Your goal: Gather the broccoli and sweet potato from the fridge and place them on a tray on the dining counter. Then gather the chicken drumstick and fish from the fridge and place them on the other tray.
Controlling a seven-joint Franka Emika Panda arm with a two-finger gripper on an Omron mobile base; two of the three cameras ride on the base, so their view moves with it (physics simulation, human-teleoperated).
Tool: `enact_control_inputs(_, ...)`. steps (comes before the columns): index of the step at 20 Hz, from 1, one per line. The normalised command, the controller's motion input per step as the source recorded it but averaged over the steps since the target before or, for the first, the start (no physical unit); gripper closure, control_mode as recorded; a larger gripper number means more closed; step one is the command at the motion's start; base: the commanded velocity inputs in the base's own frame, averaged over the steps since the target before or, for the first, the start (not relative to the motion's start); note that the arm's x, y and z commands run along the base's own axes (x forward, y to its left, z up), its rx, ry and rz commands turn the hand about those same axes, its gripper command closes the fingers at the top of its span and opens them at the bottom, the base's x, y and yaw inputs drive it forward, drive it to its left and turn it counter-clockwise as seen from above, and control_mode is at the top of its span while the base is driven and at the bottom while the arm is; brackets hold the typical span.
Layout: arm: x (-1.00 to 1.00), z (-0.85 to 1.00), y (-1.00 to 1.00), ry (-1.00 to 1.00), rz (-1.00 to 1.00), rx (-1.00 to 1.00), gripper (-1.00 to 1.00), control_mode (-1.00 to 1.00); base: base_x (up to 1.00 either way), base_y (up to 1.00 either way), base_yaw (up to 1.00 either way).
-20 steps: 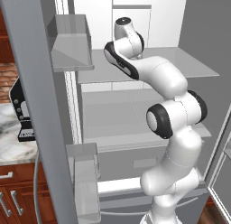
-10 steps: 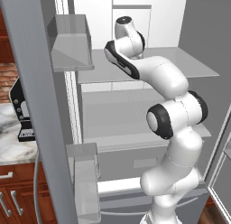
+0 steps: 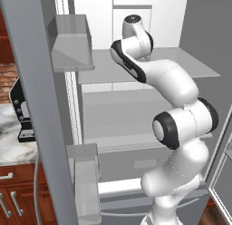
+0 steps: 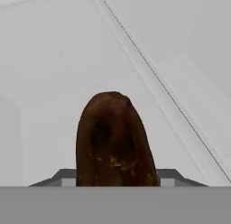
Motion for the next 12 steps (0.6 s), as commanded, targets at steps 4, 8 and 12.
enact_control_inputs(4, -0.36, 0.00, -0.18, -0.05, 0.09, 0.00, 1.00, -1.00, 0.00, 0.00, 0.00)
enact_control_inputs(8, -0.46, 0.00, -0.09, -0.04, 0.09, 0.00, 1.00, -1.00, 0.00, 0.00, 0.00)
enact_control_inputs(12, -0.68, 0.02, -0.05, -0.09, 0.14, 0.00, 1.00, -1.00, 0.00, 0.00, 0.00)
